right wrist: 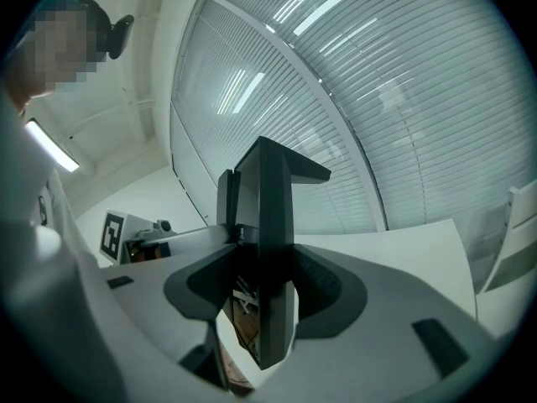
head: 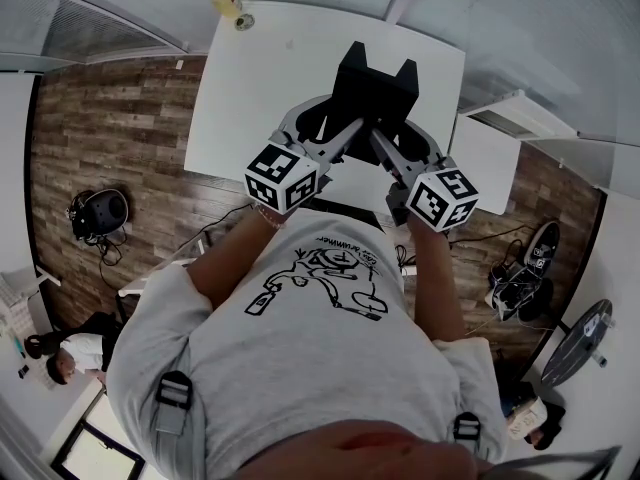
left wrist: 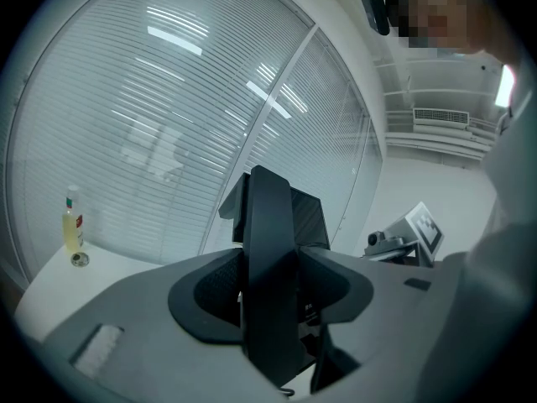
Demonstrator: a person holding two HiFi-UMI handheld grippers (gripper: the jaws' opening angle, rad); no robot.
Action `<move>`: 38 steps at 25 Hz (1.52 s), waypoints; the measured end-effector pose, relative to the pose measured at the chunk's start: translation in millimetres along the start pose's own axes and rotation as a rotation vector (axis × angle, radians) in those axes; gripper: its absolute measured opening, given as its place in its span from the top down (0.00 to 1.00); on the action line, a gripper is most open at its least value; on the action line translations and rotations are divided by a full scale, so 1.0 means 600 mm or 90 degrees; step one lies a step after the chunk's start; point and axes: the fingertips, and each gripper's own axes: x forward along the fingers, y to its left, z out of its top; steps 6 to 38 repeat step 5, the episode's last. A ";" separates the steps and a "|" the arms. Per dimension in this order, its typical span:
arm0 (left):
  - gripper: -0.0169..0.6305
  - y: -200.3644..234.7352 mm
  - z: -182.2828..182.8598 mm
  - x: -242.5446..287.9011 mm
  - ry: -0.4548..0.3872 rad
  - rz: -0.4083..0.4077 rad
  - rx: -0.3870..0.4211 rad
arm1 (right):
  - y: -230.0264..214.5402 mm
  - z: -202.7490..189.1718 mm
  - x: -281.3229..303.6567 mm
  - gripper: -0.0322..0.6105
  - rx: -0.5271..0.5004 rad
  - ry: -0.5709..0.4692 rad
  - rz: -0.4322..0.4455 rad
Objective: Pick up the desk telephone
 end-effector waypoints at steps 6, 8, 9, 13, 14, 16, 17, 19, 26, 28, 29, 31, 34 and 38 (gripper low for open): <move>0.68 0.001 0.000 0.001 -0.001 -0.001 0.000 | -0.001 0.000 0.001 0.65 -0.002 -0.001 0.000; 0.68 0.001 0.000 0.001 -0.001 -0.001 0.000 | -0.001 0.000 0.001 0.65 -0.002 -0.001 0.000; 0.68 0.001 0.000 0.001 -0.001 -0.001 0.000 | -0.001 0.000 0.001 0.65 -0.002 -0.001 0.000; 0.68 0.001 0.000 0.001 -0.001 -0.001 0.000 | -0.001 0.000 0.001 0.65 -0.002 -0.001 0.000; 0.68 0.001 0.000 0.001 -0.001 -0.001 0.000 | -0.001 0.000 0.001 0.65 -0.002 -0.001 0.000; 0.68 0.001 0.000 0.001 -0.001 -0.001 0.000 | -0.001 0.000 0.001 0.65 -0.002 -0.001 0.000; 0.68 0.001 0.000 0.001 -0.001 -0.001 0.000 | -0.001 0.000 0.001 0.65 -0.002 -0.001 0.000; 0.68 0.001 0.000 0.001 -0.001 -0.001 0.000 | -0.001 0.000 0.001 0.65 -0.002 -0.001 0.000; 0.68 0.001 0.000 0.001 -0.001 -0.001 0.000 | -0.001 0.000 0.001 0.65 -0.002 -0.001 0.000; 0.68 0.001 0.000 0.001 -0.001 -0.001 0.000 | -0.001 0.000 0.001 0.65 -0.002 -0.001 0.000; 0.68 0.001 0.000 0.001 -0.001 -0.001 0.000 | -0.001 0.000 0.001 0.65 -0.002 -0.001 0.000; 0.68 0.001 0.000 0.001 -0.001 -0.001 0.000 | -0.001 0.000 0.001 0.65 -0.002 -0.001 0.000; 0.68 0.001 0.000 0.001 -0.001 -0.001 0.000 | -0.001 0.000 0.001 0.65 -0.002 -0.001 0.000; 0.68 0.001 0.000 0.001 -0.001 -0.001 0.000 | -0.001 0.000 0.001 0.65 -0.002 -0.001 0.000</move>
